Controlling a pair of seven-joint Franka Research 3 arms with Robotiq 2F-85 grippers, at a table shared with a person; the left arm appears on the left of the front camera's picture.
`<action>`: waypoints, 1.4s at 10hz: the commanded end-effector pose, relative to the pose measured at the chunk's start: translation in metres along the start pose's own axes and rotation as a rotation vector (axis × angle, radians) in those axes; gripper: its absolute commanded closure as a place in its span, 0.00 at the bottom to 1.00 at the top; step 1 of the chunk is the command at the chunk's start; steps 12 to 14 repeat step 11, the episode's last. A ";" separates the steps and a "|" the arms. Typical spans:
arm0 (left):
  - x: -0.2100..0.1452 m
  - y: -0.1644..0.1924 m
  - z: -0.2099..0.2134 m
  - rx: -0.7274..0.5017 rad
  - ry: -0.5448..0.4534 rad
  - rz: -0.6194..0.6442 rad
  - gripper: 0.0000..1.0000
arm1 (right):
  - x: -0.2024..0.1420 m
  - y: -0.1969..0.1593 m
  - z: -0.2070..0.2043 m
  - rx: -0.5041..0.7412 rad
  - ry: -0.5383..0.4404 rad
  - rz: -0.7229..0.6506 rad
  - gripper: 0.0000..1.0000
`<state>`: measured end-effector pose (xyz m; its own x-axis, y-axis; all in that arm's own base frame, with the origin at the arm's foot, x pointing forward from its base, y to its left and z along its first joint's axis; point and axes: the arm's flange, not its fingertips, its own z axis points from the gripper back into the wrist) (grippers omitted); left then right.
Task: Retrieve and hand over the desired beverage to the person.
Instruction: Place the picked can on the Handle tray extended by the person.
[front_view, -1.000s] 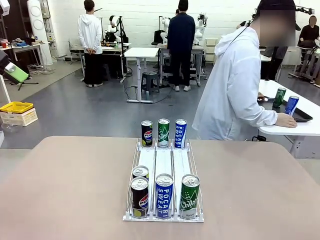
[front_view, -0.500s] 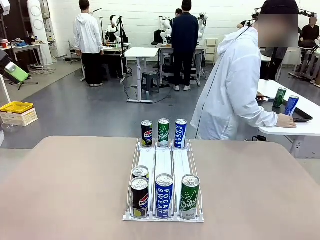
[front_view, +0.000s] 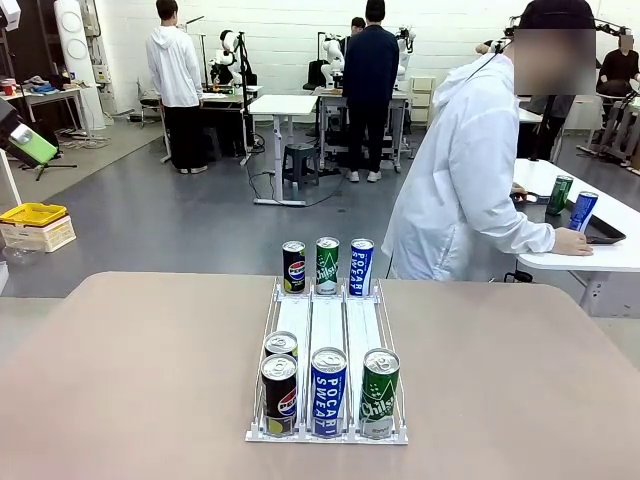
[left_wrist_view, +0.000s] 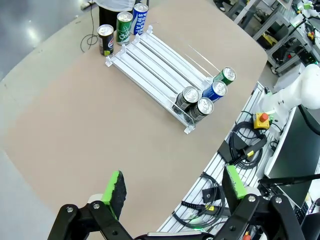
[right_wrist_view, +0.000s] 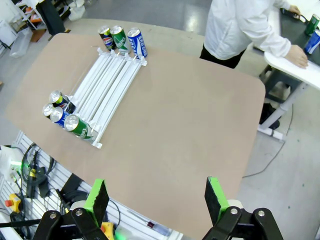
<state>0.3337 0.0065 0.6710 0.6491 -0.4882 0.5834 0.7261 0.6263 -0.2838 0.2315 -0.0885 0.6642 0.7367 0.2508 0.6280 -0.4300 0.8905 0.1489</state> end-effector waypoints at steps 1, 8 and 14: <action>-0.002 0.000 0.000 -0.001 -0.005 -0.003 0.00 | 0.001 -0.001 -0.002 -0.007 0.000 -0.005 0.00; -0.002 0.000 0.000 -0.001 -0.005 -0.003 0.00 | 0.001 -0.001 -0.002 -0.007 0.000 -0.005 0.00; -0.002 0.000 0.000 -0.001 -0.005 -0.003 0.00 | 0.001 -0.001 -0.002 -0.007 0.000 -0.005 0.00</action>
